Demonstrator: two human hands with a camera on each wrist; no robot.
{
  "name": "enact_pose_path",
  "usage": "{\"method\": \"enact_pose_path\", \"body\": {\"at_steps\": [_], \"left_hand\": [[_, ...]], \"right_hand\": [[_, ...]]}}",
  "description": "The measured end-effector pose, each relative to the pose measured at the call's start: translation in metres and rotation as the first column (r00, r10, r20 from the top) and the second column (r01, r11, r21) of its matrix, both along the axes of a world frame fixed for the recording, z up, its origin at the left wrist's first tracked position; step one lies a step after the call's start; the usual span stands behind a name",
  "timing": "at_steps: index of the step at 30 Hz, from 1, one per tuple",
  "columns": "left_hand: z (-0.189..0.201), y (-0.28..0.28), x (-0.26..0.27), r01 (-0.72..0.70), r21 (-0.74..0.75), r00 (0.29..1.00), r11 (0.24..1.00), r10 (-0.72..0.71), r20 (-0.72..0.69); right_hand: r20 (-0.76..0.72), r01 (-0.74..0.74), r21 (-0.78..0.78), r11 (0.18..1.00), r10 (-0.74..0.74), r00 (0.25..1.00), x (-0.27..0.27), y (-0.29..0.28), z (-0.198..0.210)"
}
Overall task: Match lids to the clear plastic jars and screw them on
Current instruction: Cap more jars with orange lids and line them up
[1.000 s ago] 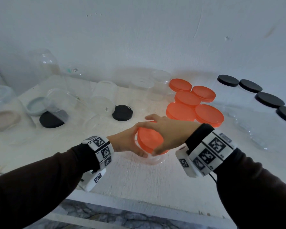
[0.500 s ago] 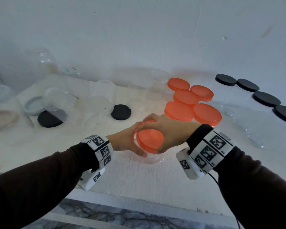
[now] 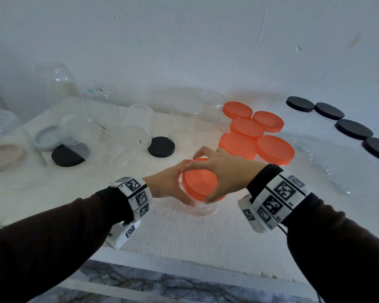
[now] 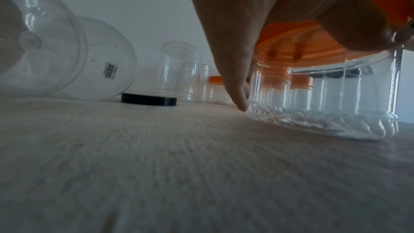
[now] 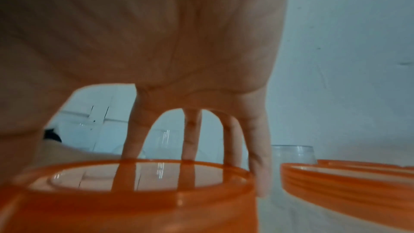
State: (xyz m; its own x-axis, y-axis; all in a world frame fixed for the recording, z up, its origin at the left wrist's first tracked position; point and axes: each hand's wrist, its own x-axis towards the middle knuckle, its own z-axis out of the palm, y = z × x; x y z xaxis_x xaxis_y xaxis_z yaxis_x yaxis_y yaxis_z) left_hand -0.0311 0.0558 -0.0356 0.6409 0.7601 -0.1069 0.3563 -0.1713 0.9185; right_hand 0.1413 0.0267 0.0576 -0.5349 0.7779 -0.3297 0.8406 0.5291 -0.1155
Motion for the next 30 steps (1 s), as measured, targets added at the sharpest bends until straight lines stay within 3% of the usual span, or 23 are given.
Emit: {"method": "enact_pose_path", "body": {"at_steps": [9, 21, 25, 28, 30], "left_hand": [[0.003, -0.006, 0.002, -0.051, 0.040, 0.998, 0.998, 0.053, -0.032], [0.001, -0.012, 0.026, -0.023, 0.029, 0.998, 0.999, 0.025, -0.055], [0.005, -0.007, 0.047, -0.154, 0.170, 0.987, 0.973, 0.159, -0.016], [0.006, -0.003, 0.068, -0.337, 0.310, 0.941, 0.889, 0.329, 0.078], [0.006, 0.001, 0.084, -0.414, 0.302, 0.910, 0.858, 0.396, 0.123]], "right_hand": [[-0.003, 0.003, 0.193, 0.981, -0.003, 1.000, 0.007, -0.007, -0.010], [-0.124, 0.115, 0.179, 0.977, -0.094, 0.988, 0.053, -0.025, -0.027], [-0.192, 0.205, 0.190, 0.960, -0.169, 0.967, 0.089, -0.034, -0.037], [-0.244, 0.287, 0.222, 0.932, -0.232, 0.942, 0.117, -0.038, -0.041], [-0.242, 0.314, 0.261, 0.913, -0.253, 0.937, 0.133, -0.038, -0.040]]}}
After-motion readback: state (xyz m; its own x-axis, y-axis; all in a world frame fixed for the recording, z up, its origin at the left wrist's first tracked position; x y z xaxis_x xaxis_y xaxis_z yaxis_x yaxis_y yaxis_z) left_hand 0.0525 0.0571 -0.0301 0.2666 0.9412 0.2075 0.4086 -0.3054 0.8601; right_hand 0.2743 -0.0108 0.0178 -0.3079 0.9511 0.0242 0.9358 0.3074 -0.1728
